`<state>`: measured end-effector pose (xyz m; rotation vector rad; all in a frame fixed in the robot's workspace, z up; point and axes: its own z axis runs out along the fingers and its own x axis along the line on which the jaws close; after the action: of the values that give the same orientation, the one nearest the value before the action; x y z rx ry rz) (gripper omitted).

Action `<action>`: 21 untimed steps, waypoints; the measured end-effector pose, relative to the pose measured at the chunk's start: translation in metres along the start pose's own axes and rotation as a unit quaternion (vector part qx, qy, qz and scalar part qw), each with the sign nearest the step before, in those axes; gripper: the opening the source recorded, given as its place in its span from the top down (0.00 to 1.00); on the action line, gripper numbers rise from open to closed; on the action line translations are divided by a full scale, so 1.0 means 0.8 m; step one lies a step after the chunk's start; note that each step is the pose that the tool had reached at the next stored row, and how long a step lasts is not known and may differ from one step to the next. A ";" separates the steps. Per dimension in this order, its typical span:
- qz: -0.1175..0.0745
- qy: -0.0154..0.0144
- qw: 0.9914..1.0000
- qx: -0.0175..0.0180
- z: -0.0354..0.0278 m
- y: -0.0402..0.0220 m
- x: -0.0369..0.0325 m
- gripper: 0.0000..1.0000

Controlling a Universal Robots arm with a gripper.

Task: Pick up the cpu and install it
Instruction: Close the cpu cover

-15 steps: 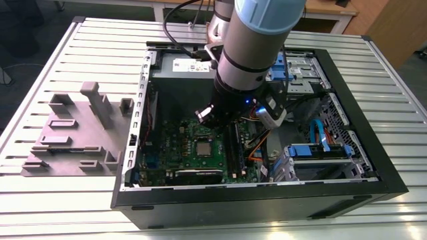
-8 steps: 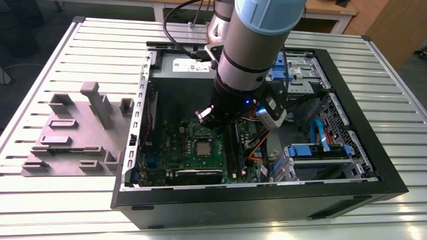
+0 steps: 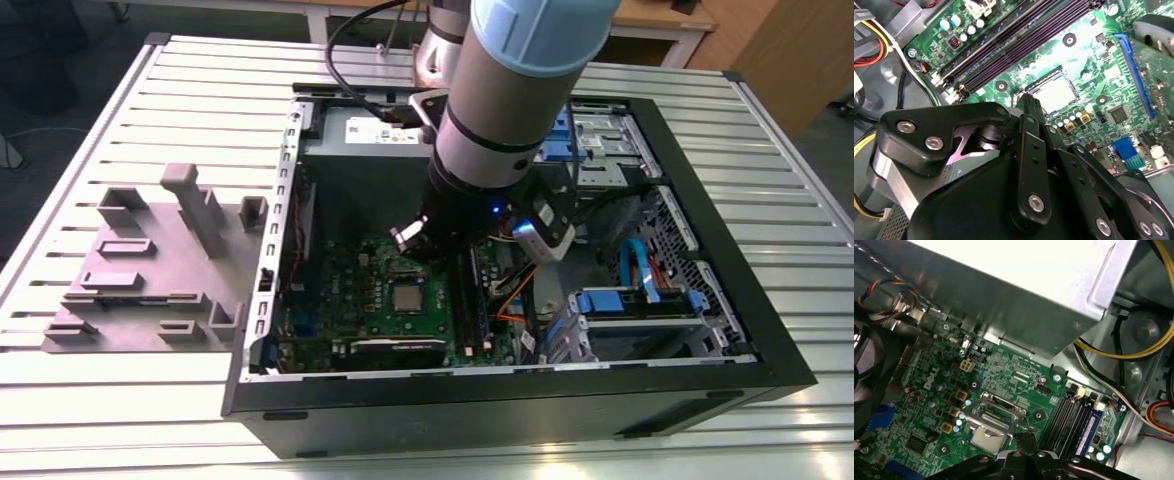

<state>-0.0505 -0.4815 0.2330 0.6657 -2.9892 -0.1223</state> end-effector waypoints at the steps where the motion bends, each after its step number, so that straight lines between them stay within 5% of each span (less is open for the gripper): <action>1: 0.000 0.000 1.000 0.000 -0.0001 -0.0010 0.0003 0.90; 8: 0.000 0.001 1.000 0.000 -0.0006 -0.0070 0.0010 0.90; 21: 0.000 0.001 1.000 0.000 -0.0002 -0.0022 -0.0016 0.90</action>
<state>-0.0485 -0.4826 0.2328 0.6653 -2.9878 -0.1229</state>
